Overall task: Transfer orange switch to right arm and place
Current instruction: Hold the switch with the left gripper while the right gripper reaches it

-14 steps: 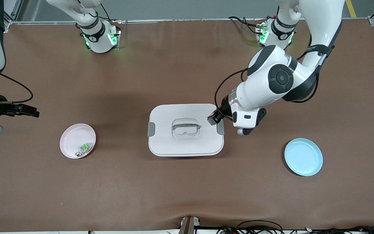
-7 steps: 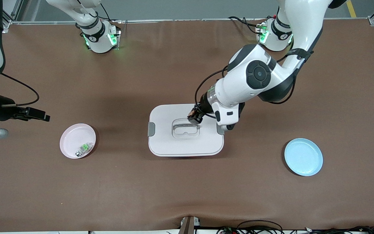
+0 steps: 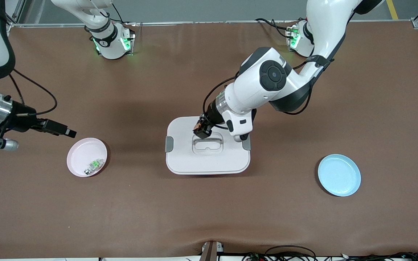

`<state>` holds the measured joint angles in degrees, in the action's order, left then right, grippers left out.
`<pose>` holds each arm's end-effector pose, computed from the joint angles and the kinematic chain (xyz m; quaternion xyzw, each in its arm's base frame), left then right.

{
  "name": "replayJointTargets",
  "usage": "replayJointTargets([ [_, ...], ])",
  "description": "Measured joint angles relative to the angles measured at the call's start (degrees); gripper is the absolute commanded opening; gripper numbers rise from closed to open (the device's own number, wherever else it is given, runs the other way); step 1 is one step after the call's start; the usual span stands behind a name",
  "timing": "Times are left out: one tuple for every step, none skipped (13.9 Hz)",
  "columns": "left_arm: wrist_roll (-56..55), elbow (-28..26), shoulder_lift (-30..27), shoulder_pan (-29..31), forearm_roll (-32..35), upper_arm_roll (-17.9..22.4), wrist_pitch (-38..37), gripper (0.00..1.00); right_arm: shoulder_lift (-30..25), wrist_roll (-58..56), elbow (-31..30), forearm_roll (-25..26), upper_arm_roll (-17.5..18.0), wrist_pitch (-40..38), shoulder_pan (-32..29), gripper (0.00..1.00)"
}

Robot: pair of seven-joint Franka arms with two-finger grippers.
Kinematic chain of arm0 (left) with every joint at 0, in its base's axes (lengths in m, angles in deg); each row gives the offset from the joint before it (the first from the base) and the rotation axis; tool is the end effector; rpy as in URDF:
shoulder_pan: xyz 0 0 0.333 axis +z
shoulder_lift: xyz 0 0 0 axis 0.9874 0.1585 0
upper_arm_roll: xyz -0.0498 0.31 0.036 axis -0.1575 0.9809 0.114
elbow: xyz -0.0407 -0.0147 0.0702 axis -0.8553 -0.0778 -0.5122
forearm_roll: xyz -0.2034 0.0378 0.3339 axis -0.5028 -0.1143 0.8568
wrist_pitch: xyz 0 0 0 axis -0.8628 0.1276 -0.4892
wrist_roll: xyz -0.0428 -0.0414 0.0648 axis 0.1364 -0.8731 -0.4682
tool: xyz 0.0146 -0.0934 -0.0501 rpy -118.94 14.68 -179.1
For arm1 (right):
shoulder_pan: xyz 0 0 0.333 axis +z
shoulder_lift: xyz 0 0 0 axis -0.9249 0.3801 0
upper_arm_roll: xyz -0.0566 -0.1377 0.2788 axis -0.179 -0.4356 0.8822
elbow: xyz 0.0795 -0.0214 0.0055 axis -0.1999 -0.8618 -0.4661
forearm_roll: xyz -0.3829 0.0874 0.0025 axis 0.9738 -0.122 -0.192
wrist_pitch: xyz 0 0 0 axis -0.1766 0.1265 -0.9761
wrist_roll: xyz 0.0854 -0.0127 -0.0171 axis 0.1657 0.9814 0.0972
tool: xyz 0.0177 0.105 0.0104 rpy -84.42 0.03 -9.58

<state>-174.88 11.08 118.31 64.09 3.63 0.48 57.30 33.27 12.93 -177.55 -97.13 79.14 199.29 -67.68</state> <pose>0.5694 -0.4797 0.4586 0.8098 0.5240 -0.1490 0.2176 0.5938 0.0071 0.4919 -0.9634 0.1245 -0.0106 0.2373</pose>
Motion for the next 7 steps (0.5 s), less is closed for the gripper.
replayJointTargets([
  [0.0,0.1,0.1,-0.2,0.0,0.0,0.3,0.01,-1.9,0.0,-2.6,-1.6,0.1,2.3,1.2,1.00],
  [-0.1,0.1,0.1,-0.2,0.0,0.0,0.4,0.01,-3.7,0.0,-5.1,-3.4,0.2,4.8,2.9,1.00],
  [-0.1,0.2,0.1,-0.2,0.0,0.0,0.4,0.01,-5.5,0.0,-7.4,-4.6,0.3,7.3,4.7,1.00],
  [-0.1,0.2,0.1,-0.2,0.0,0.0,0.4,0.01,-7.0,0.0,-9.4,-5.4,0.4,9.7,6.8,1.00],
  [-0.1,0.2,0.1,-0.2,0.0,0.0,0.4,0.01,-8.2,0.0,-10.9,-5.7,0.5,11.6,9.0,1.00],
  [-0.1,0.2,0.1,-0.2,0.0,0.0,0.4,0.01,-9.2,0.1,-12.0,-6.5,0.6,13.4,11.2,1.00],
  [-0.1,0.3,0.1,-0.2,0.0,0.0,0.4,0.01,-9.7,0.1,-12.8,-8.4,0.6,15.3,13.4,1.00],
])
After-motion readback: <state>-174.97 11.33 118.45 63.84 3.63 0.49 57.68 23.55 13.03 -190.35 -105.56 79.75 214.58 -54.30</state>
